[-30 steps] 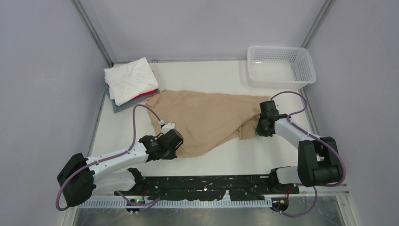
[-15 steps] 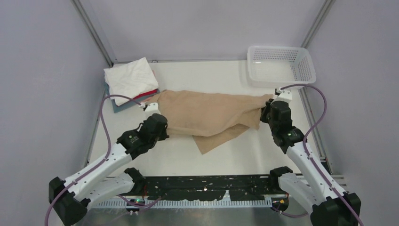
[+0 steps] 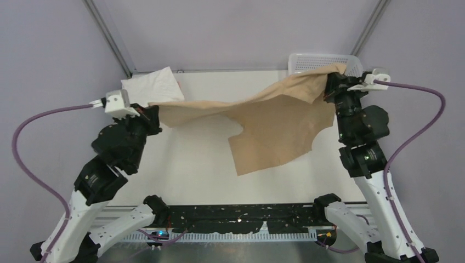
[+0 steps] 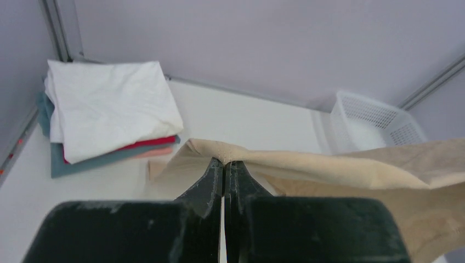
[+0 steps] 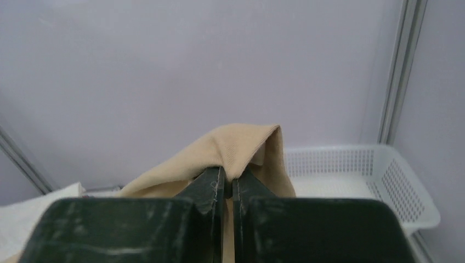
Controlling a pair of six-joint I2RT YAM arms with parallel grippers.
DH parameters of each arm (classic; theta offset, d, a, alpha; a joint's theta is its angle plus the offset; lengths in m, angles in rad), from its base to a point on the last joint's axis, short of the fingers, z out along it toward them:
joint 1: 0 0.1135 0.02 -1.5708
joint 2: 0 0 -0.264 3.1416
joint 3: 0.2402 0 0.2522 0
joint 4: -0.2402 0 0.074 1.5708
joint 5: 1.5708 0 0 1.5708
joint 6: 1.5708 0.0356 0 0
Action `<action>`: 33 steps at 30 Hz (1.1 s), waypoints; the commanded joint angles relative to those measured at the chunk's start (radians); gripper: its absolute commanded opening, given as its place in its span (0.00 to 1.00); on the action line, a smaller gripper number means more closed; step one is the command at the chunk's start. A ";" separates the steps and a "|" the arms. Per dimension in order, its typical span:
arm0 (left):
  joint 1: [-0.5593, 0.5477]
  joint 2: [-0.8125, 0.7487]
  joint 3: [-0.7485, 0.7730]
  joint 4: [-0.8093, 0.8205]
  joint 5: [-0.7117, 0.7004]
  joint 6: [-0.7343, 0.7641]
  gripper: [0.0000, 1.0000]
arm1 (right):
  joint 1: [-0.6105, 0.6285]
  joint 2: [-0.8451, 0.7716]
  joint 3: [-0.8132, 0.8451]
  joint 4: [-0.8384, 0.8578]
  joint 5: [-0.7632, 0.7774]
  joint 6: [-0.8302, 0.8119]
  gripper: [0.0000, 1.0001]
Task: Fold and stack the t-shirts
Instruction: Flatten out the tshirt
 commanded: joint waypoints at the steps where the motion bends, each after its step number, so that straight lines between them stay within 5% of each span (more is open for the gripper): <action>1: 0.004 -0.051 0.204 0.039 0.024 0.186 0.00 | 0.004 -0.055 0.263 -0.067 -0.082 -0.085 0.06; 11: 0.004 -0.076 0.607 -0.174 0.435 0.250 0.00 | 0.003 -0.054 0.679 -0.314 -0.316 -0.090 0.06; 20: 0.003 -0.093 0.734 -0.231 0.465 0.246 0.00 | 0.002 -0.034 0.932 -0.455 -0.509 -0.032 0.06; 27: 0.004 -0.062 0.615 -0.172 0.178 0.252 0.00 | 0.001 -0.039 0.835 -0.418 -0.494 -0.028 0.06; 33: 0.004 -0.022 0.295 -0.010 -0.166 0.230 0.00 | 0.003 0.016 0.575 -0.306 -0.384 -0.011 0.06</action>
